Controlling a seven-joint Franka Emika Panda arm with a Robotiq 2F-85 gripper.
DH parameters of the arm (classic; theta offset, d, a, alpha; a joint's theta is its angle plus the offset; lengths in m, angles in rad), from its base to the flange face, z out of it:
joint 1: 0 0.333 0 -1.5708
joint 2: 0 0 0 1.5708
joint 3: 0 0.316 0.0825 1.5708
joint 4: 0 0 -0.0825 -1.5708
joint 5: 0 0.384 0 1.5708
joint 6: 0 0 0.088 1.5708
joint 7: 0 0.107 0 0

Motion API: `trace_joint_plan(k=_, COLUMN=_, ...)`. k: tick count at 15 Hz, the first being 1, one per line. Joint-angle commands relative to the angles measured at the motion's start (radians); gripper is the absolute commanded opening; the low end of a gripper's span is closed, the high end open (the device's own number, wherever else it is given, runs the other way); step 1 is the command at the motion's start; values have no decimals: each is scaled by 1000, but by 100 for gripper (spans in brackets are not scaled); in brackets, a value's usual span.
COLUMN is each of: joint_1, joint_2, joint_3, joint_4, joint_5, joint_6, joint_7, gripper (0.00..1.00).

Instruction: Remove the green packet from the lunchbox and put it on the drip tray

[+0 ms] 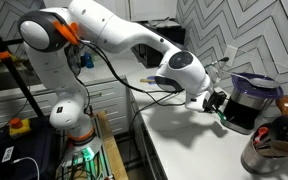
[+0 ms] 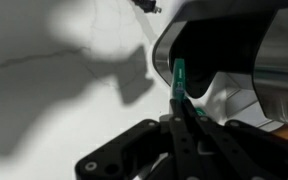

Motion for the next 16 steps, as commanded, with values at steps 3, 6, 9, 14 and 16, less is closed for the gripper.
trace_joint_plan(k=3, joint_1=14, joint_2=123, joint_3=31, joint_4=22, joint_5=-183, joint_6=228, joint_7=221, gripper=1)
trace_joint_plan(k=6, joint_1=34, joint_2=147, joint_3=41, joint_4=41, joint_5=-198, joint_6=299, joint_7=206, gripper=1)
trace_joint_plan(k=9, joint_1=48, joint_2=169, joint_3=40, joint_4=67, joint_5=-225, joint_6=332, joint_7=188, gripper=1)
trace_joint_plan(k=14, joint_1=64, joint_2=231, joint_3=49, joint_4=140, joint_5=-217, joint_6=294, joint_7=123, gripper=1)
trace_joint_plan(k=16, joint_1=69, joint_2=267, joint_3=46, joint_4=177, joint_5=-226, joint_6=289, joint_7=103, gripper=1)
